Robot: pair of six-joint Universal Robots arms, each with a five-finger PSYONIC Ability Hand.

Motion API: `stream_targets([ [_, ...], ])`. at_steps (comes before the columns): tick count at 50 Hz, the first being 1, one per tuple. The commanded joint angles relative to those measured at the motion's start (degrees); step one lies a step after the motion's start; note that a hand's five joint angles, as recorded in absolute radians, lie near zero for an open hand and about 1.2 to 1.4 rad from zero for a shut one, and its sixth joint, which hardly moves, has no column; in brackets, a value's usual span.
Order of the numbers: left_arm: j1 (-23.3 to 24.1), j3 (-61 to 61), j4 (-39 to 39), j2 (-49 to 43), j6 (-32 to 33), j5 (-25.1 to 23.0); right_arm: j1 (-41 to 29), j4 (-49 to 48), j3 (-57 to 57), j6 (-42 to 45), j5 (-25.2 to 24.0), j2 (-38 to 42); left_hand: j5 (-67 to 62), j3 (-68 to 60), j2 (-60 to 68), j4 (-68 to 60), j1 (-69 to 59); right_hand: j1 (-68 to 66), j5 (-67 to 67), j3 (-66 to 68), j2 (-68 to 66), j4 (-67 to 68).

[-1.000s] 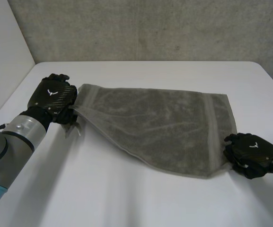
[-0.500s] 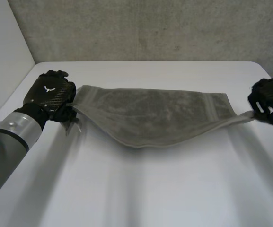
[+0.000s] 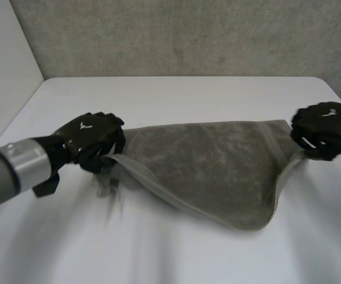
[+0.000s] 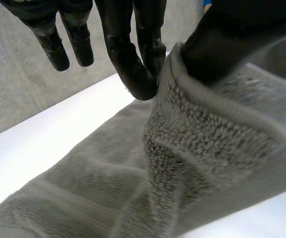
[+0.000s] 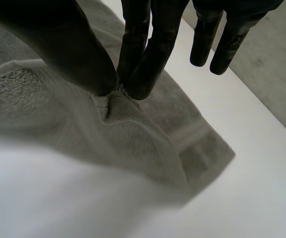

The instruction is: Fold the towel.

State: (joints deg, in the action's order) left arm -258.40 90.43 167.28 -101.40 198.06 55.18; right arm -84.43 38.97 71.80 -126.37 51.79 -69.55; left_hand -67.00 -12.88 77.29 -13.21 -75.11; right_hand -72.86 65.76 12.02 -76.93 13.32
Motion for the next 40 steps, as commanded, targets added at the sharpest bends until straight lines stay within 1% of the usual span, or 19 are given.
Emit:
stream_targets([
  [1, 1.58, -19.10, 6.36, -17.04, 3.46, 4.21, -6.87, -15.99, -10.51, -0.79, 4.27, 10.20, -3.00, 2.88, 2.71, 3.21, -4.89, -7.14, 4.24, -2.02, -3.07, -3.32],
  [2, 1.59, -19.15, 6.39, -17.08, 3.47, 4.23, -6.89, -16.03, -10.54, -0.81, 4.29, 10.22, -3.00, 2.88, 2.71, 3.21, -4.89, -7.14, 4.24, -2.02, -3.07, -3.32],
  [4, 4.29, -26.06, 18.27, -20.14, 3.47, 8.51, -10.39, -28.45, -17.97, -7.53, 10.40, 11.19, -3.00, 2.88, 2.71, 3.21, -4.89, -7.14, 4.24, -2.02, -3.07, -3.32],
  [5, 4.31, -26.10, 18.35, -20.15, 3.47, 8.54, -10.41, -28.51, -18.01, -7.57, 10.44, 11.19, -3.00, 2.88, 2.71, 3.21, -4.89, -7.14, 4.24, -2.02, -3.07, -3.32],
  [7, 6.32, -28.29, 35.48, -19.63, 1.90, 11.60, -11.63, -40.84, -22.82, -18.76, 16.04, 9.79, -3.00, 2.88, 2.71, 3.21, -4.89, -7.14, 4.24, -2.02, -3.07, -3.32],
  [8, 6.33, -28.29, 35.57, -19.63, 1.89, 11.61, -11.64, -40.91, -22.84, -18.82, 16.06, 9.78, -3.00, 2.88, 2.71, 3.21, -4.89, -7.14, 4.24, -2.02, -3.07, -3.32],
  [9, 7.12, -28.38, 43.93, -18.23, 0.24, 12.14, -11.38, -46.22, -23.97, -24.91, 17.80, 7.43, -3.00, 2.88, 2.71, 3.21, -4.89, -7.14, 4.24, -2.02, -3.07, -3.32],
  [10, 7.12, -28.38, 44.01, -18.22, 0.22, 12.14, -11.37, -46.27, -23.99, -24.98, 17.82, 7.41, -3.00, 2.88, 2.71, 3.21, -4.89, -7.14, 4.24, -2.02, -3.07, -3.32],
  [12, 7.04, -28.21, 54.78, -13.06, -4.15, 12.67, -10.32, -50.74, -23.90, -35.73, 16.78, 2.15, -3.00, 2.88, 2.71, 3.21, -4.89, -7.14, 4.24, -2.02, -3.07, -3.32],
  [13, 7.04, -28.21, 54.82, -13.03, -4.17, 12.67, -10.32, -50.75, -23.90, -35.79, 16.77, 2.13, -3.00, 2.88, 2.71, 3.21, -4.89, -7.14, 4.24, -2.02, -3.07, -3.32],
  [15, 7.39, -28.38, 55.44, -10.84, -10.21, 11.44, -9.62, -50.76, -23.90, -41.13, 14.50, 1.61, -3.00, 2.88, 2.71, 3.21, -4.89, -7.14, 4.24, -2.02, -3.07, -3.32],
  [18, 7.30, -28.21, 55.35, -10.40, -12.35, 10.56, -9.35, -49.88, -22.15, -41.06, 11.95, 0.99, -3.00, 2.88, 2.71, 3.21, -4.89, -7.14, 4.24, -2.02, -3.07, -3.32],
  [20, 7.04, -26.55, 55.18, -9.61, -13.49, 7.50, -8.74, -48.83, -20.66, -41.06, 10.28, 0.64, -3.00, 2.88, 2.71, 3.21, -4.89, -7.14, 4.24, -2.02, -3.07, -3.32],
  [24, 6.25, -23.02, 54.82, -8.99, -13.40, 3.88, -6.45, -47.68, -16.78, -41.15, 7.10, -0.42, -3.00, 2.88, 2.71, 3.21, -4.89, -7.14, 4.24, -2.02, -3.07, -3.32],
  [26, 5.63, -20.82, 54.56, -8.82, -13.40, 1.77, -5.49, -47.50, -12.32, -41.06, 3.51, -1.20, -3.00, 2.88, 2.71, 3.21, -4.89, -7.14, 4.24, -2.02, -3.07, -3.32],
  [28, 4.06, -16.37, 53.51, -8.90, -13.32, -3.04, -5.31, -47.76, -10.21, -40.97, 1.84, -1.47, -3.00, 2.88, 2.71, 3.21, -4.89, -7.14, 4.24, -2.02, -3.07, -3.32],
  [31, 2.04, -12.23, 51.76, -9.25, -12.97, -6.83, -4.78, -47.32, -6.43, -40.97, -0.89, -1.82, -3.00, 2.88, 2.71, 3.21, -4.89, -7.14, 4.24, -2.02, -3.07, -3.32],
  [37, -0.96, -6.76, 48.76, -10.05, -10.33, -9.57, -3.02, -46.88, 0.10, -39.04, -4.33, -1.82, -3.00, 2.88, 2.71, 3.21, -4.89, -7.14, 4.24, -2.02, -3.07, -3.32],
  [40, -2.02, -3.69, 46.74, -11.98, -5.93, -10.09, -1.53, -46.53, 4.93, -35.00, -6.61, -1.29, -3.00, 2.88, 2.71, 3.21, -4.89, -7.14, 4.24, -2.02, -3.07, -3.32],
])
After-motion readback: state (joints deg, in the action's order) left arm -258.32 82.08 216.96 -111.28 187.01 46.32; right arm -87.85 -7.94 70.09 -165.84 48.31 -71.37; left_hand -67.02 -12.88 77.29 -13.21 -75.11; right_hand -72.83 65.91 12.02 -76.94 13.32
